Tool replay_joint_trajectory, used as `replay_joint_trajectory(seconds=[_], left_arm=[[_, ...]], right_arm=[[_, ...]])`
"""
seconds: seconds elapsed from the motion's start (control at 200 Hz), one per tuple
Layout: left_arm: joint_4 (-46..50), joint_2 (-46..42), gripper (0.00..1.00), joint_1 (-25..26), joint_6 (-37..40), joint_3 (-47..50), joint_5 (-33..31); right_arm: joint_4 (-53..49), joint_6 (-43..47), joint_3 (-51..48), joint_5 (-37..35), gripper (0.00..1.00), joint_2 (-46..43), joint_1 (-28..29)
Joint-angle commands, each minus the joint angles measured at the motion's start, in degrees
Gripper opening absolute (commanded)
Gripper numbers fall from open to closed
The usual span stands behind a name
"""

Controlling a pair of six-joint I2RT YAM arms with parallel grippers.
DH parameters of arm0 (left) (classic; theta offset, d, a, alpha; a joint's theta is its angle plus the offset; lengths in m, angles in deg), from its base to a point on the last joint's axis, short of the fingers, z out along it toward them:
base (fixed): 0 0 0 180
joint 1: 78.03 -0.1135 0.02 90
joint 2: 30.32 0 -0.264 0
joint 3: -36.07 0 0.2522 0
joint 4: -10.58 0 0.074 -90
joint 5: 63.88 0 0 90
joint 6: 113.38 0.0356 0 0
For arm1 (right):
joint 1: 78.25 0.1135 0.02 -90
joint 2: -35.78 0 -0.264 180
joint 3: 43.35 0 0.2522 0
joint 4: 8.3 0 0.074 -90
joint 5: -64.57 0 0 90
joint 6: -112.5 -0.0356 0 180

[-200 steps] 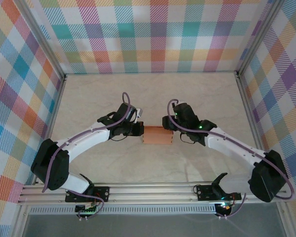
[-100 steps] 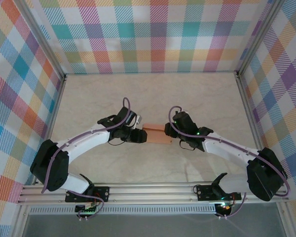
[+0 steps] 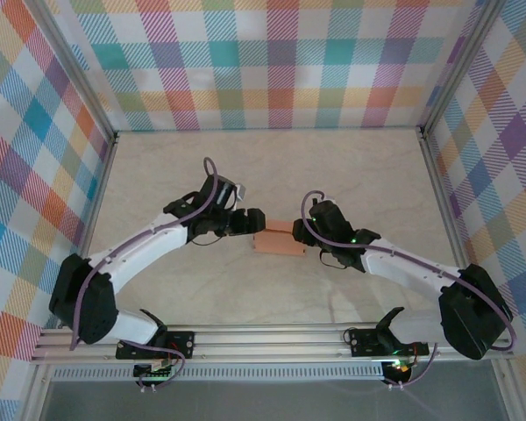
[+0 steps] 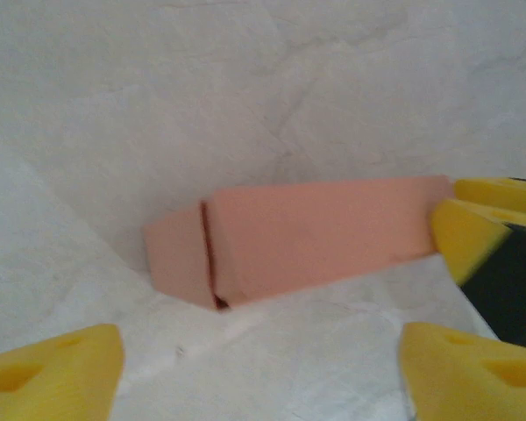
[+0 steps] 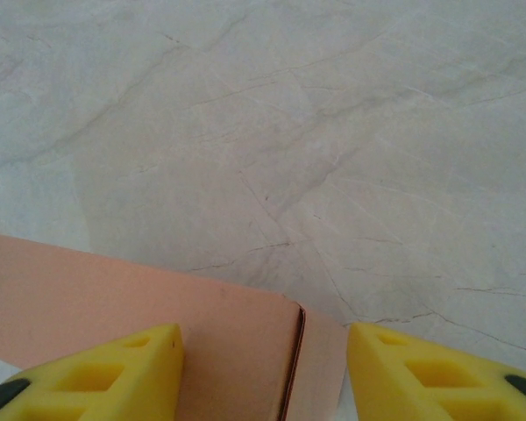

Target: Fold the paper box

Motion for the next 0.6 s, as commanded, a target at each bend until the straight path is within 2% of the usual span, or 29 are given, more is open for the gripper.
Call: replay_joint_trajectory(seconds=[0.0,0.115,0.215,0.35,0.49,0.595], left_arm=[[-0.09,3.33,0.68,-0.63,-2.23,-0.54,-1.10],[-0.47,4.77,0.46,-0.82,-2.42,1.59,-3.06],[-0.98,4.50,0.28,-0.86,-2.87,5.17,-4.51],[-4.13,3.70,0.24,-0.89,-4.82,9.73,-3.39],[-4.88,4.26,0.23,-0.82,-4.97,10.17,-3.09],[-4.82,4.86,0.23,-0.84,-4.87,9.89,-3.24]], right_arm=[[-2.65,1.90,-2.35,1.48,0.52,-0.66,-0.02],[-3.49,2.39,-2.67,0.69,0.51,-1.35,-0.02],[-4.15,2.61,-2.54,0.61,0.45,-1.69,-0.03],[-4.93,2.85,-0.07,3.68,0.42,-1.16,-0.10],[-4.48,1.12,3.63,9.41,0.51,-0.26,-0.52],[-3.15,-1.40,3.54,11.15,0.48,-0.21,-1.20]])
